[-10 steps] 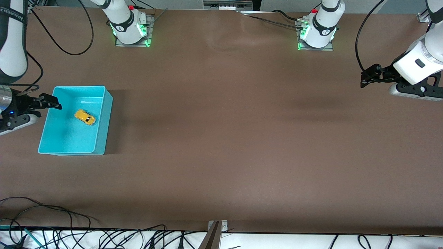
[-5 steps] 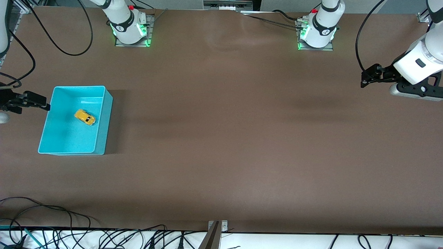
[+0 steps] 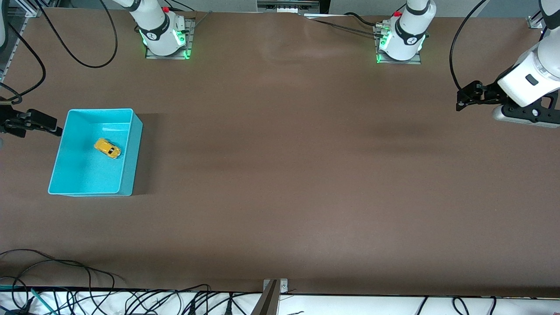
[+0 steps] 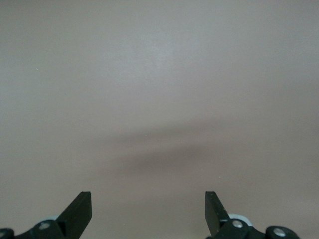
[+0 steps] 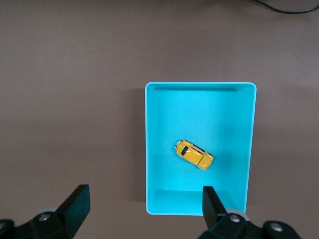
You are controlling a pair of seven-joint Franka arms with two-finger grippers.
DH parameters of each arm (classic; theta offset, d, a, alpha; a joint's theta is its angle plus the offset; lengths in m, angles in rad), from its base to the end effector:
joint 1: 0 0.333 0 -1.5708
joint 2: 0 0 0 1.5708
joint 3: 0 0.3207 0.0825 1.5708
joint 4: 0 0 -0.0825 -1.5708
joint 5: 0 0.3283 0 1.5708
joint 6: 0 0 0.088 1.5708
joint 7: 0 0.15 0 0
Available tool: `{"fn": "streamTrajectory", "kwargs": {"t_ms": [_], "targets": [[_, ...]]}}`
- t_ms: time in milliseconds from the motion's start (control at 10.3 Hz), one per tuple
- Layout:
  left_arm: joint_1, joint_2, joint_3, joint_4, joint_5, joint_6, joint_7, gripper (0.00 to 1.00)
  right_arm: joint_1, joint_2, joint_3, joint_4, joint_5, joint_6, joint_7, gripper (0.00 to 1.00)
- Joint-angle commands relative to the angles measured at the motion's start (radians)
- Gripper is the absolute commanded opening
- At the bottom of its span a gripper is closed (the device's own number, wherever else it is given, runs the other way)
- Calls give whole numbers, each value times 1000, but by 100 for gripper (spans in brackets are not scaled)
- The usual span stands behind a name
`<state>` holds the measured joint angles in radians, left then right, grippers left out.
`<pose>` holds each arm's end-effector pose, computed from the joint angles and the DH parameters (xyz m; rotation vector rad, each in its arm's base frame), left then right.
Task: Wind up and store yellow beetle car
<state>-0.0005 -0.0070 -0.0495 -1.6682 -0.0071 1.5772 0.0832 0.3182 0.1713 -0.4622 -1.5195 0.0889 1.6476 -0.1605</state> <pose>0.4891 -0.0256 0.5499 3.1238 -0.2078 -0.1314 0.5484 -0.0480 0.5327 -3.1252 -0.0210 0.0360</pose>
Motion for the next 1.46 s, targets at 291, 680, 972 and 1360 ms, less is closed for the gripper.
{"fn": "streamTrajectory", "kwargs": {"t_ms": [291,680,972,1360], "targets": [[4,9,-3,28,9,-19,-8,100,-225,-70,308,-28,-90,3,102,100],[4,9,-3,28,9,-19,-8,100,-257,-93,330,-79,-90,29,124,100],[10,9,-3,28,7,-19,-8,100,-337,-88,412,-67,-81,29,125,100],[10,9,-3,28,7,-19,-8,100,-335,-88,416,-67,-80,21,141,100]]}}
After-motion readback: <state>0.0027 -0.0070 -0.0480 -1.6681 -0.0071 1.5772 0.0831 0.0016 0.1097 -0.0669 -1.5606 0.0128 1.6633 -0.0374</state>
